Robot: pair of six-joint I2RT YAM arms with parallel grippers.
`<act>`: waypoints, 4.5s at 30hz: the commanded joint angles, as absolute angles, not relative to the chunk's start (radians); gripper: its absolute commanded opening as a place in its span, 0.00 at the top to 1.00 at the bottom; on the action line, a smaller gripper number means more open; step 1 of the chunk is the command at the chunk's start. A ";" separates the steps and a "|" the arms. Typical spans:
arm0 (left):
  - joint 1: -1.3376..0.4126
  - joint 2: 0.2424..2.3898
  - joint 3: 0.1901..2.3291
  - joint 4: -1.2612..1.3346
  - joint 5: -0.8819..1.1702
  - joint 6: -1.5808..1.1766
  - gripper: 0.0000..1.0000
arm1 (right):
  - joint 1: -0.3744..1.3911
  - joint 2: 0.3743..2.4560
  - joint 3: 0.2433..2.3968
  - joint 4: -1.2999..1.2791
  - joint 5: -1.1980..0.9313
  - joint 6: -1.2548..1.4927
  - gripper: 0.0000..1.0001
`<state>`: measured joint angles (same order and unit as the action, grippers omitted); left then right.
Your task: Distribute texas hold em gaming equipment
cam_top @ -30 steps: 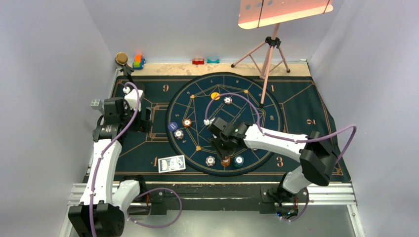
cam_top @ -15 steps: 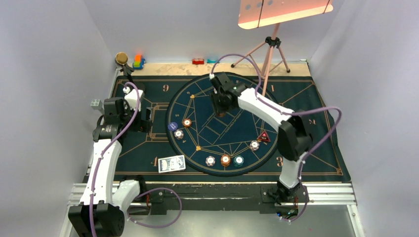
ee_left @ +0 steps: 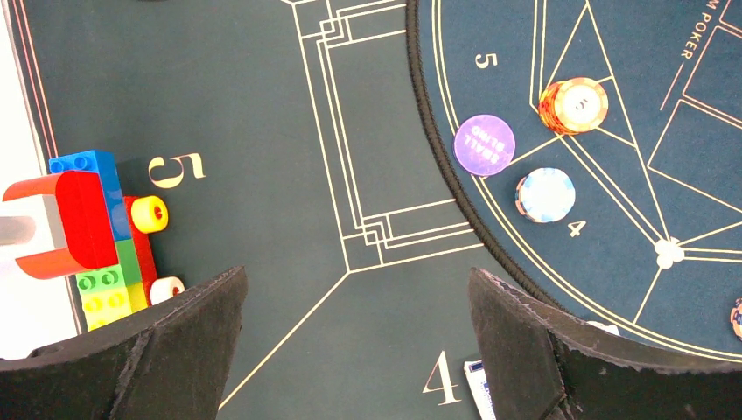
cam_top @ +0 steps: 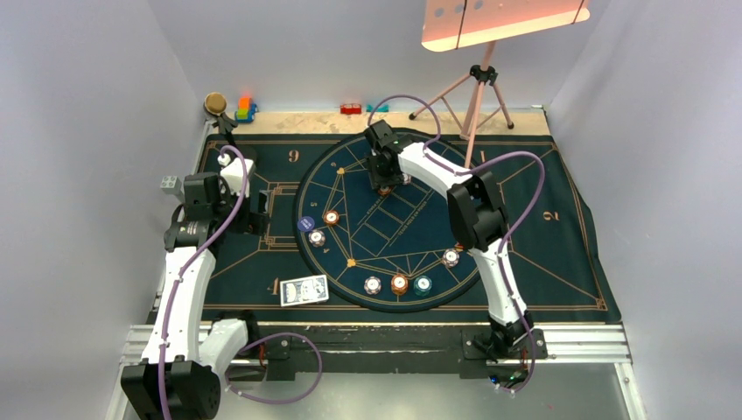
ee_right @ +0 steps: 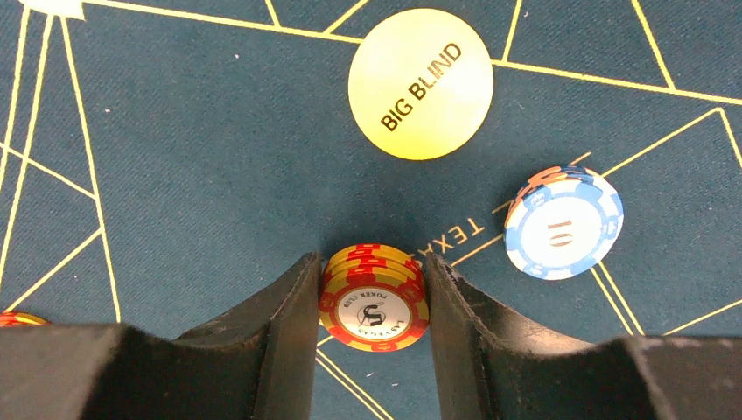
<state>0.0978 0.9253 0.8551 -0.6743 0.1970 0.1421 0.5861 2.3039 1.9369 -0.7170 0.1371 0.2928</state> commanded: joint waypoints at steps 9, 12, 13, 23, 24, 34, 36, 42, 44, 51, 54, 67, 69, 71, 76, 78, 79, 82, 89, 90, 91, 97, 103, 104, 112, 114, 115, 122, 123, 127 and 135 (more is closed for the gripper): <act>0.105 0.910 0.856 -0.649 0.197 0.150 0.00 | 0.573 2.318 1.955 -0.680 0.134 0.293 0.71; 0.105 0.910 0.855 -0.649 0.198 0.151 0.00 | 0.573 2.316 1.953 -0.681 0.129 0.293 0.51; 0.105 0.910 0.855 -0.649 0.197 0.151 0.00 | 0.573 2.311 1.951 -0.680 0.128 0.295 0.44; 0.105 0.907 0.855 -0.650 0.198 0.150 0.00 | 0.583 2.091 1.863 -0.697 0.104 0.292 0.29; 0.106 0.906 0.856 -0.650 0.197 0.150 0.00 | 0.591 2.053 1.832 -0.692 0.100 0.290 0.29; 0.104 0.904 0.853 -0.650 0.202 0.154 0.00 | 0.815 1.609 1.281 -0.599 0.093 0.254 0.09; 0.105 0.903 0.851 -0.649 0.205 0.156 0.00 | 0.867 1.544 1.179 -0.588 0.087 0.269 0.07; 0.105 0.900 0.850 -0.648 0.207 0.158 0.00 | 0.947 1.494 1.044 -0.591 0.042 0.278 0.04; 0.105 0.899 0.850 -0.648 0.207 0.158 0.00 | 0.962 1.503 1.027 -0.598 0.040 0.266 0.04; 0.105 0.901 0.850 -0.648 0.208 0.159 0.00 | 0.984 1.540 1.016 -0.609 0.020 0.254 0.06; 0.105 0.901 0.849 -0.647 0.205 0.160 0.00 | 0.985 1.551 1.010 -0.618 0.019 0.252 0.10; 0.105 0.901 0.847 -0.646 0.202 0.160 0.00 | 0.986 1.551 0.969 -0.626 0.009 0.256 0.24; 0.106 0.902 0.847 -0.646 0.202 0.161 0.00 | 0.987 1.561 0.967 -0.623 0.003 0.258 0.25; 0.105 0.900 0.847 -0.647 0.200 0.160 0.00 | 0.986 1.572 0.967 -0.623 0.002 0.261 0.27; 0.105 0.897 0.848 -0.647 0.201 0.158 0.00 | 0.986 1.590 0.969 -0.627 0.003 0.262 0.30; 0.105 0.897 0.847 -0.646 0.201 0.158 0.00 | 0.986 1.599 0.971 -0.629 0.003 0.263 0.32; 0.106 0.896 0.848 -0.646 0.201 0.159 0.00 | 0.987 1.600 0.970 -0.629 0.003 0.262 0.33; 0.105 0.894 0.848 -0.646 0.202 0.157 0.00 | 0.986 1.595 0.970 -0.629 0.003 0.264 0.39; 0.105 0.897 0.849 -0.644 0.201 0.155 0.00 | 0.986 1.570 0.976 -0.638 0.003 0.269 0.53; 0.106 0.898 0.849 -0.645 0.201 0.156 0.00 | 0.987 1.565 0.976 -0.637 0.003 0.270 0.54; 0.106 0.899 0.849 -0.646 0.201 0.156 0.00 | 0.986 1.560 0.976 -0.640 0.002 0.272 0.54; 0.105 0.898 0.851 -0.646 0.202 0.153 0.00 | 0.973 1.531 0.998 -0.663 0.006 0.300 0.62; 0.105 0.900 0.851 -0.647 0.203 0.154 0.00 | 0.871 1.482 1.050 -0.700 0.047 0.343 0.77; 0.105 0.898 0.851 -0.648 0.204 0.153 0.00 | 0.833 1.477 1.057 -0.708 0.075 0.357 0.79; 0.106 0.897 0.850 -0.647 0.204 0.155 0.00 | 0.583 1.517 1.074 -0.675 0.186 0.451 0.79; 0.105 0.897 0.849 -0.649 0.205 0.155 0.00 | 0.556 1.538 1.071 -0.660 0.202 0.461 0.79; 0.104 0.896 0.848 -0.648 0.206 0.157 0.00 | 0.537 1.555 1.069 -0.655 0.214 0.469 0.79; 0.104 0.896 0.847 -0.646 0.205 0.160 0.00 | 0.447 1.601 1.039 -0.597 0.241 0.497 0.80; 0.105 0.896 0.847 -0.646 0.205 0.161 0.00 | 0.437 1.608 1.039 -0.590 0.238 0.498 0.80; 0.106 0.899 0.848 -0.646 0.205 0.160 0.00 | 0.412 1.645 1.047 -0.578 0.244 0.504 0.79; 0.106 0.896 0.848 -0.646 0.207 0.161 0.00 | 0.390 1.710 1.046 -0.570 0.219 0.540 0.38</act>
<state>0.0978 0.9096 0.8524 -0.6739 0.1974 0.1505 0.4019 1.7035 1.0386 -0.5922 0.2184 0.5007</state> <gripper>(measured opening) 0.996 0.554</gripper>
